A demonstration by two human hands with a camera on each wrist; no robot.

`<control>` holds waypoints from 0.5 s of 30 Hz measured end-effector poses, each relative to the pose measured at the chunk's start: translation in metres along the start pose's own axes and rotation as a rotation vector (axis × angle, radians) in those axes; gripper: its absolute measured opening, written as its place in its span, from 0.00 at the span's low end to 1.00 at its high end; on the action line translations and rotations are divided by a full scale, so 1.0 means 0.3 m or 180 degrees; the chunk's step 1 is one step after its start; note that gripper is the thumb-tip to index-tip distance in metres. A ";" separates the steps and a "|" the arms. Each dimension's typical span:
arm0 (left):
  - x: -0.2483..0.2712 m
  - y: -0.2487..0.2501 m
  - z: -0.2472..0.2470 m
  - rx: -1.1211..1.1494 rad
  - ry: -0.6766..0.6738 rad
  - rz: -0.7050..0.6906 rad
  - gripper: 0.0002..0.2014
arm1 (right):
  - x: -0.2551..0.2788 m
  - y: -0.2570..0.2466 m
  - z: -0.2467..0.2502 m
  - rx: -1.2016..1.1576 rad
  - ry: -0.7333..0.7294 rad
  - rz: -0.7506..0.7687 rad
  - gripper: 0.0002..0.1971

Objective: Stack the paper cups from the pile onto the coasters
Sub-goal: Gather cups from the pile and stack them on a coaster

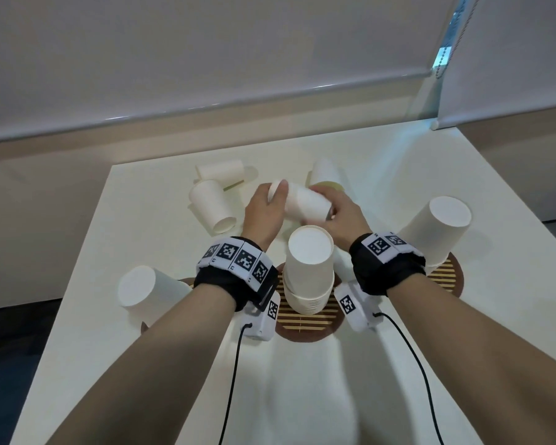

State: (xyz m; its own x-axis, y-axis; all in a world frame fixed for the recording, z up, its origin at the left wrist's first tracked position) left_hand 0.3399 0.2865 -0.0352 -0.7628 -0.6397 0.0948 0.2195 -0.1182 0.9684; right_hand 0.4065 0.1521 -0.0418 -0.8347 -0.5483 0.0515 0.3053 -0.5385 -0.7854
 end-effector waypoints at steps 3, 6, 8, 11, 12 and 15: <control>-0.014 0.014 0.017 0.0283 0.0071 -0.0004 0.13 | -0.017 -0.044 0.048 -0.0613 0.0305 0.0014 0.21; -0.026 0.024 0.088 0.0483 0.0662 -0.0013 0.09 | -0.059 -0.018 0.059 -0.0759 0.0363 -0.0337 0.20; -0.021 0.019 0.135 0.0544 0.1082 0.0017 0.09 | -0.089 0.004 0.034 -0.0508 0.0095 -0.0531 0.25; -0.010 -0.001 0.171 0.0663 0.1417 0.0068 0.09 | -0.119 0.017 0.001 -0.0316 -0.0309 -0.0650 0.28; -0.010 -0.009 0.175 0.0645 0.1460 0.0077 0.08 | -0.129 0.021 -0.001 -0.0334 -0.0372 -0.0675 0.28; -0.013 -0.026 0.180 0.0569 0.1503 0.0094 0.09 | -0.134 0.058 -0.011 -0.0560 -0.0561 -0.0946 0.27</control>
State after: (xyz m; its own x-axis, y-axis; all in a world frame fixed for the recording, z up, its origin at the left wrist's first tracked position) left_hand 0.3083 0.3310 -0.0307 -0.3903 -0.9194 0.0482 0.0978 0.0106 0.9951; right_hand 0.4438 0.1669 -0.0597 -0.7787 -0.4947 0.3859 -0.0340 -0.5809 -0.8133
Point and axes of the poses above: each hand's wrist, its own x-axis away from the middle knuckle, its own z-axis out of the back of the hand, y = z × x, the point moved 8 cm from there along -x, towards the middle knuckle, and after that the axes turned 8 degrees about x, right-handed, at the moved point
